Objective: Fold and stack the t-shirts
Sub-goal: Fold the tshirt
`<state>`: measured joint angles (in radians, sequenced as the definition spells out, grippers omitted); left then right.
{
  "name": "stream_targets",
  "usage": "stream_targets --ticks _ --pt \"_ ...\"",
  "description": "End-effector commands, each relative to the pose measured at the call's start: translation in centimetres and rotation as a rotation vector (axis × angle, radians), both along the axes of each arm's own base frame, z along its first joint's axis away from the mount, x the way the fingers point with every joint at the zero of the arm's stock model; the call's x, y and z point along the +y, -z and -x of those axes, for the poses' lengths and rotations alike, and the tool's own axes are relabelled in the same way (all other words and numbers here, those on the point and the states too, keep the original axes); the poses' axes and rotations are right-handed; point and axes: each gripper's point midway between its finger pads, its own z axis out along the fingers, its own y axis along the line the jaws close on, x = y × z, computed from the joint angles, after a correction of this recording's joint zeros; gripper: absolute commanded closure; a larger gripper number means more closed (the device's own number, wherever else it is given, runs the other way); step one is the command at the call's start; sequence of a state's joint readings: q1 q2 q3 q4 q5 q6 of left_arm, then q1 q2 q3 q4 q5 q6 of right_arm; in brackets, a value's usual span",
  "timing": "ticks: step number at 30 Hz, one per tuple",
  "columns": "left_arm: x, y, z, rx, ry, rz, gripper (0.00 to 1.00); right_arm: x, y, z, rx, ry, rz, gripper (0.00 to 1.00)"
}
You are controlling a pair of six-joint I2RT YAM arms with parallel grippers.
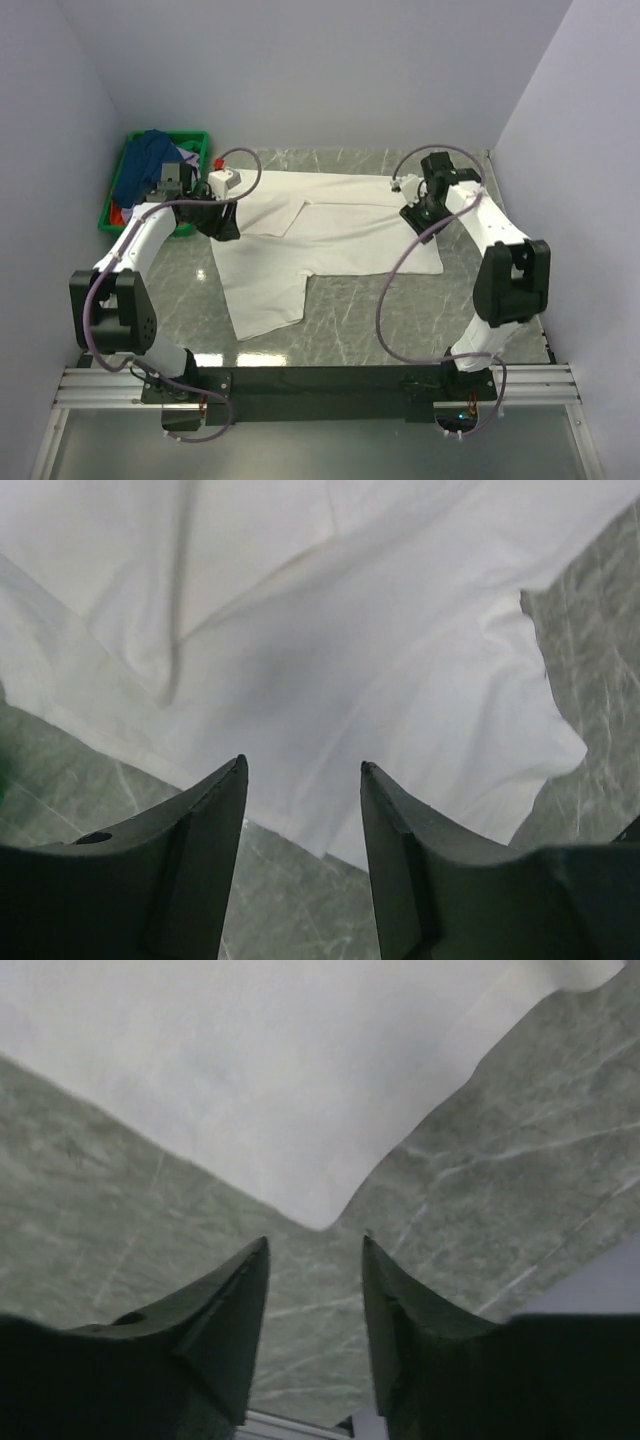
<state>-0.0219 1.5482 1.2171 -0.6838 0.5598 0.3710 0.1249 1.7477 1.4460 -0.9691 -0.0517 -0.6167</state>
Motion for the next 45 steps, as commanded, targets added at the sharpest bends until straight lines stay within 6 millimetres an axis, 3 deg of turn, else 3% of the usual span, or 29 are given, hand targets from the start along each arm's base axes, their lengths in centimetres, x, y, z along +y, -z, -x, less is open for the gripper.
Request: stream_targets --ticks 1,2,13,17,28,36,45 --pt "0.2 1.7 3.9 0.07 0.107 -0.016 0.45 -0.8 1.7 2.3 0.023 -0.131 0.067 0.54" --pt "0.2 2.2 4.7 0.088 0.116 -0.017 0.45 -1.1 2.8 3.3 0.048 -0.139 0.079 0.55" --pt "1.2 3.8 6.1 0.041 0.146 -0.093 0.44 -2.3 6.9 2.5 0.003 -0.198 0.172 0.58" --pt "1.8 5.0 6.3 0.039 0.171 -0.141 0.45 -2.4 8.4 3.4 0.05 -0.212 0.172 0.6" --pt "2.0 5.9 5.8 0.045 0.172 -0.163 0.46 -2.7 8.8 5.0 0.066 -0.233 0.171 0.59" --pt "2.2 6.1 6.0 0.047 0.181 -0.174 0.46 -2.1 6.5 5.9 0.05 -0.245 0.125 0.59" --pt "2.2 6.5 5.7 0.037 0.199 -0.179 0.45 -2.8 9.0 6.0 0.089 -0.246 0.164 0.6"
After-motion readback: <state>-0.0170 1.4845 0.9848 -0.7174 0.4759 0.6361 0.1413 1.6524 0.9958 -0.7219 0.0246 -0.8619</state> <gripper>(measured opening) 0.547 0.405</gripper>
